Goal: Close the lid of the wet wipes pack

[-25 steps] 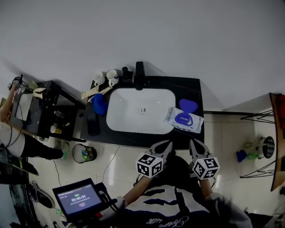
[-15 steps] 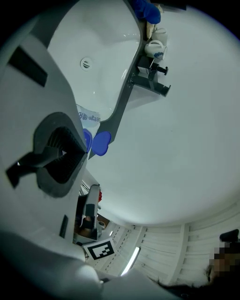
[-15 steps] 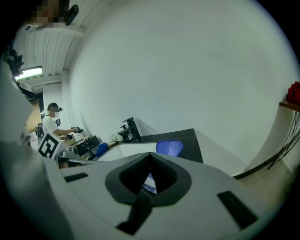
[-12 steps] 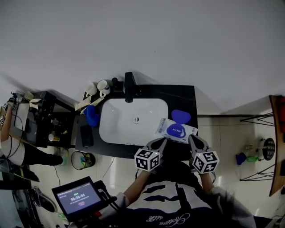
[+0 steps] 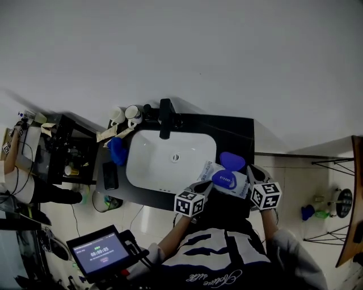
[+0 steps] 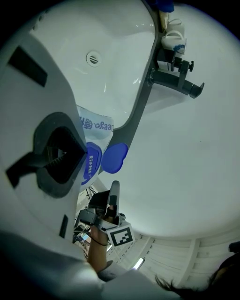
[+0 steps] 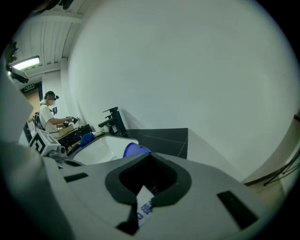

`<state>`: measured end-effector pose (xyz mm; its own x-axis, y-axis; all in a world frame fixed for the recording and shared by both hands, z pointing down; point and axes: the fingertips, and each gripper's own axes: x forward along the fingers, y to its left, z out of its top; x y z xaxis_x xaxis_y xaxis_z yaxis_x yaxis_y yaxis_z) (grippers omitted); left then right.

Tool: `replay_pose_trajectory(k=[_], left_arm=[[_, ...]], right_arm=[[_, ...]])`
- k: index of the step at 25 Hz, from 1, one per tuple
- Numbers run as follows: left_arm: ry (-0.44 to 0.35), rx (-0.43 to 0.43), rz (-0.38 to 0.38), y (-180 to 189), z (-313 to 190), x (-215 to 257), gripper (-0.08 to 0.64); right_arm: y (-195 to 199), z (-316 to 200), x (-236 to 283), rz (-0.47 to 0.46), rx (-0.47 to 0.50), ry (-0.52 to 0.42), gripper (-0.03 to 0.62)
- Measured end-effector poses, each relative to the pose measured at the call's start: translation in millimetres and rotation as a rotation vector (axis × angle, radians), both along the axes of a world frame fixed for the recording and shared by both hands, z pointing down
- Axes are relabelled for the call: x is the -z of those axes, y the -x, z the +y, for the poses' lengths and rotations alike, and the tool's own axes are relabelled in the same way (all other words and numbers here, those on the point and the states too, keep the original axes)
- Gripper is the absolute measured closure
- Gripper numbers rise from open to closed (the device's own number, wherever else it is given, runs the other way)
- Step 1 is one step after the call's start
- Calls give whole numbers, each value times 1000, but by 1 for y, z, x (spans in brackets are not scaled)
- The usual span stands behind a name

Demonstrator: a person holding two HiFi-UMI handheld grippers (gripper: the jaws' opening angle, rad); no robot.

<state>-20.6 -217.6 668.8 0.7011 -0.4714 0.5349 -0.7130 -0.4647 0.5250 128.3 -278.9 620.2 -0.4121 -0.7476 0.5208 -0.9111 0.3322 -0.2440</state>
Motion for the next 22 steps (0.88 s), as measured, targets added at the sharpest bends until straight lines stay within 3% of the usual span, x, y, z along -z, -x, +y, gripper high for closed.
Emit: replay_pose_trajectory(k=[10,17,22], left_arm=[[7,-25,-27,-5,0,1,560],[10,-39,-32,-7,1,1,560],[17,-40,-32,-4,2,-1,560]], right_arm=[[-8,-30,-34,65,90,88,594],[12,-5,-11,-21,139,56,594],[35,30,-10,19,235,61,594]])
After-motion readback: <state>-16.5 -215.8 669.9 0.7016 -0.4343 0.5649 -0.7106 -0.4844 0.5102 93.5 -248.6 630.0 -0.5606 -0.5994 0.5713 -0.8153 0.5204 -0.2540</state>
